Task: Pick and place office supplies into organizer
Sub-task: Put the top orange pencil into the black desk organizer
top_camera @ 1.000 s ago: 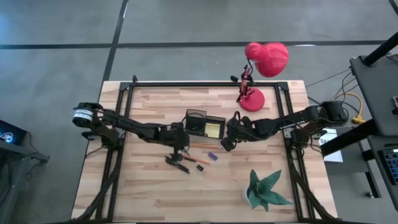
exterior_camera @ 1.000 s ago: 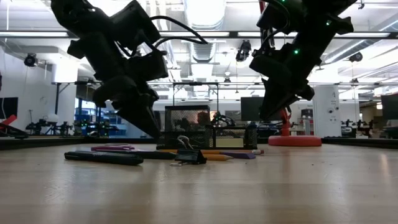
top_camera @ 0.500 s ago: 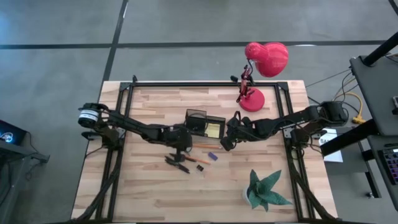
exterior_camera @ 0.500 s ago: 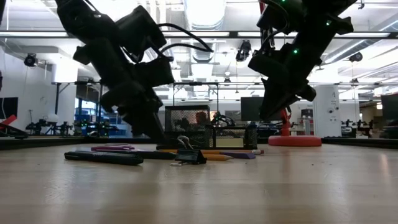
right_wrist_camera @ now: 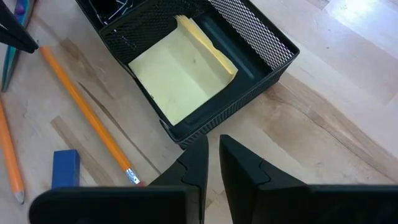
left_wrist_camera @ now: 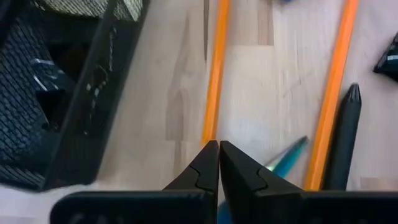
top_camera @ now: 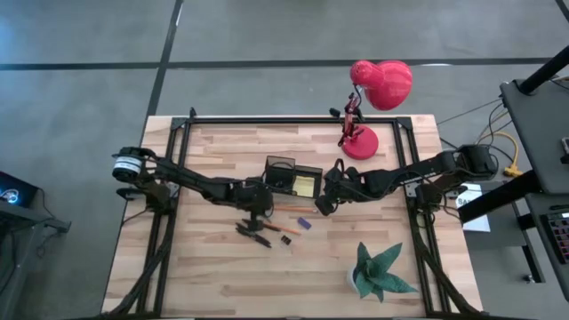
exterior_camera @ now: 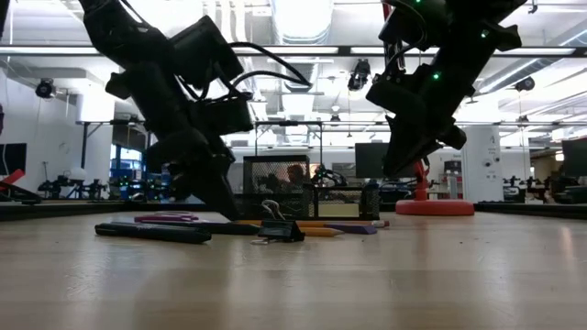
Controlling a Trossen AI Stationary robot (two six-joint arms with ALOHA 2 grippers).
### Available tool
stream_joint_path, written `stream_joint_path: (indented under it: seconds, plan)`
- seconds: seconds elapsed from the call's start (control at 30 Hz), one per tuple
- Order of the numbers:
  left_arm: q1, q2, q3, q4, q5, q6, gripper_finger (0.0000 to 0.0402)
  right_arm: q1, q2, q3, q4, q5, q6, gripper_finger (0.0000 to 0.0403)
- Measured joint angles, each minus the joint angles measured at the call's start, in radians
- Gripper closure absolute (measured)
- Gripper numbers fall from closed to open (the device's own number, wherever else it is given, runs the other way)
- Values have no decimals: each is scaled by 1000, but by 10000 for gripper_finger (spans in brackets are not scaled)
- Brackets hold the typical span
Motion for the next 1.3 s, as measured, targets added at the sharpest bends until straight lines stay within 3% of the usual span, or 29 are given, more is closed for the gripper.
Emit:
stream_joint_path:
  seconds: [0.47,0.57,0.67,0.8,1.03,1.3]
  plan:
    - [0,-10,13,-13,0,-26,402,0,0,-2,0,1,0,369]
    - [10,-31,27,-15,2,-154,402,0,0,-4,0,1,0,369]
    - [35,-35,31,-69,11,-412,402,0,0,-6,1,1,0,369]
    - [50,-34,34,-142,83,-640,402,-4,0,-6,1,1,0,369]
    - [51,-32,42,-89,139,-777,402,-22,0,-7,1,2,0,369]
    - [56,-22,37,-93,108,-885,402,-26,0,-8,1,2,0,369]
